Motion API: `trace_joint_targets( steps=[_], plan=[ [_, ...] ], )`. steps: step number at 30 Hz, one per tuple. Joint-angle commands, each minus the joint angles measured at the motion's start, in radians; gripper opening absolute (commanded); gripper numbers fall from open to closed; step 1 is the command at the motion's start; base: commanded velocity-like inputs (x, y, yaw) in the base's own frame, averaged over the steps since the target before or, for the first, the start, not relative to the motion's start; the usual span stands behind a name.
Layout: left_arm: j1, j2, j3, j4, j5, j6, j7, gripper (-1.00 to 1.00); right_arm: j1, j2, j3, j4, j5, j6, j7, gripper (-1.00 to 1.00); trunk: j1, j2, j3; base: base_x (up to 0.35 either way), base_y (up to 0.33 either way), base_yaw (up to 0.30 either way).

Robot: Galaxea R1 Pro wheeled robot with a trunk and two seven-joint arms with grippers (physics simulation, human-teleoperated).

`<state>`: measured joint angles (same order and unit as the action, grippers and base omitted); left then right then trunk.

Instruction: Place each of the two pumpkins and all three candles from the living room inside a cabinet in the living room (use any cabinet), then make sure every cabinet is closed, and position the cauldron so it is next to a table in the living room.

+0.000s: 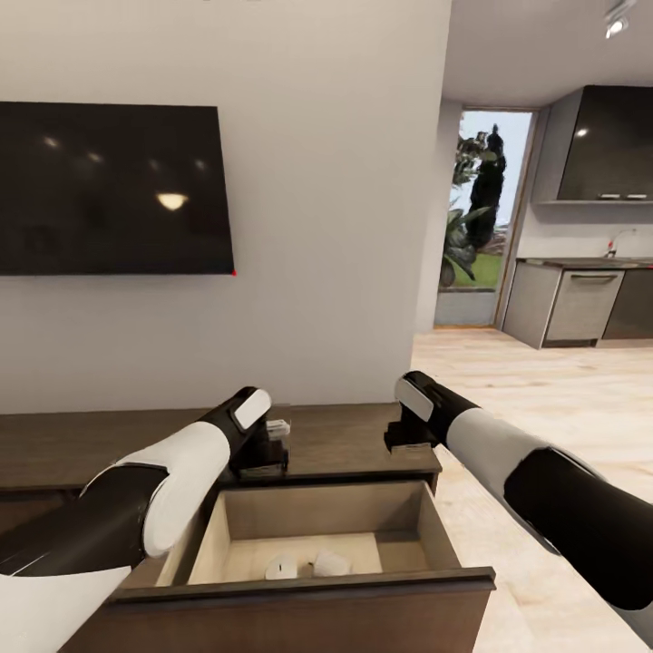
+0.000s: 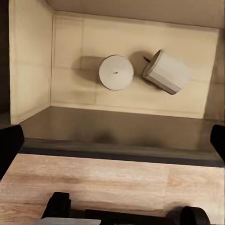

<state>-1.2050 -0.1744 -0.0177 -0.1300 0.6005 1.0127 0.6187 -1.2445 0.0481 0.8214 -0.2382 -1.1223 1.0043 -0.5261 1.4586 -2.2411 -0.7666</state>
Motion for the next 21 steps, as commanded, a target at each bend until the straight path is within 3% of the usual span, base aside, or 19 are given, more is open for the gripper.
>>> trace_joint_targets(
  steps=[1,3,11,15,21],
  plan=[
    [-0.002,0.000,-0.002,-0.008,0.018,0.002,0.010,1.00,-0.003,-0.001,0.006,-0.010,-0.011,0.001,-0.008,1.00,-0.004,0.007,0.002,0.000,0.000,0.000],
    [-0.006,0.000,-0.003,-0.060,0.043,0.003,0.010,1.00,-0.009,-0.003,0.006,-0.079,-0.008,-0.003,-0.013,1.00,-0.012,0.021,0.008,0.000,0.000,0.000],
    [-0.007,0.000,-0.003,-0.113,0.048,-0.002,0.010,1.00,-0.010,0.001,0.002,-0.172,-0.008,-0.019,-0.092,1.00,-0.042,0.077,0.033,0.000,0.000,0.000],
    [-0.005,0.000,-0.002,-0.150,0.047,-0.046,0.013,1.00,-0.010,-0.002,0.003,-0.198,-0.006,-0.138,-0.105,1.00,-0.058,0.105,0.046,0.000,0.000,0.000],
    [-0.004,0.000,-0.002,-0.154,0.050,-0.247,0.006,1.00,-0.008,-0.006,0.009,-0.204,-0.004,-0.355,-0.106,1.00,-0.081,0.147,0.065,0.000,0.000,0.000]
  ],
)
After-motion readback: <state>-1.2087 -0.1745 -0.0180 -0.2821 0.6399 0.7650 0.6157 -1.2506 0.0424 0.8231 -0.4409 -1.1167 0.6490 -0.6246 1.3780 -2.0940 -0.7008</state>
